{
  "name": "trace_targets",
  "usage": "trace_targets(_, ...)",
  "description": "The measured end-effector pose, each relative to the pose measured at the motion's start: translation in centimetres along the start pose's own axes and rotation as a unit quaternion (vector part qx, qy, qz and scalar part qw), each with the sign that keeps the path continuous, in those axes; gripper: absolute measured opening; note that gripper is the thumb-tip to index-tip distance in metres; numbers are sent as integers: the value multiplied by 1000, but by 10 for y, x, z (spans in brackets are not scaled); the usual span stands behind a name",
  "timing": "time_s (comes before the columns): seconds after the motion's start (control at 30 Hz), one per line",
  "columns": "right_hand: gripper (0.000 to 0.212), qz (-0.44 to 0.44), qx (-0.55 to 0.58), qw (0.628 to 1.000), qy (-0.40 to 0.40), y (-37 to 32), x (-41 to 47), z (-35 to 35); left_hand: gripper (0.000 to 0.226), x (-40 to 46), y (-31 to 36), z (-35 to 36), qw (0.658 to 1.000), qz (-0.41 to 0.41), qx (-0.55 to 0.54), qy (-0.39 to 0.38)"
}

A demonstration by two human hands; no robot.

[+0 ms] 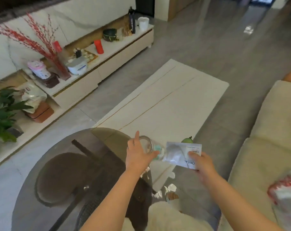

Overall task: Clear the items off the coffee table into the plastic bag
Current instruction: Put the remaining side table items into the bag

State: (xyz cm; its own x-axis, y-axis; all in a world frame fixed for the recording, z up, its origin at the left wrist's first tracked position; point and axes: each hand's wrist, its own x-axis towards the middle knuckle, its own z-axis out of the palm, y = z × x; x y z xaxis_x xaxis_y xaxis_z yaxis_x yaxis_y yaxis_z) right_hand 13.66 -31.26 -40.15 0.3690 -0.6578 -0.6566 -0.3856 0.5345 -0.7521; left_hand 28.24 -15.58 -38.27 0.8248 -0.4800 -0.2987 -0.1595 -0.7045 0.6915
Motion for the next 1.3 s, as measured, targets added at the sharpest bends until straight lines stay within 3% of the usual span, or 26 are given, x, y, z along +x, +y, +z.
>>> trace_targets(0.33, 11, -29, 189, 973, 127, -25, -39, -128, 97, -13, 143, 56, 976, 199, -10, -86)
trace_targets(0.77, 16, -88, 289, 895, 328, -40, -21, -337, 101, -20, 344, 232, 900, 372, 33, -224)
trace_targets(1.0, 18, -70, 305, 856, 412, -35, -2, -419, 96, -49, 425, 332, 844, 450, 80, -282)
trace_targets(1.3, 19, -11, 348, 781, 518, -35, 28, -471, 93, -44, 506, 432, 733, 549, 147, -374)
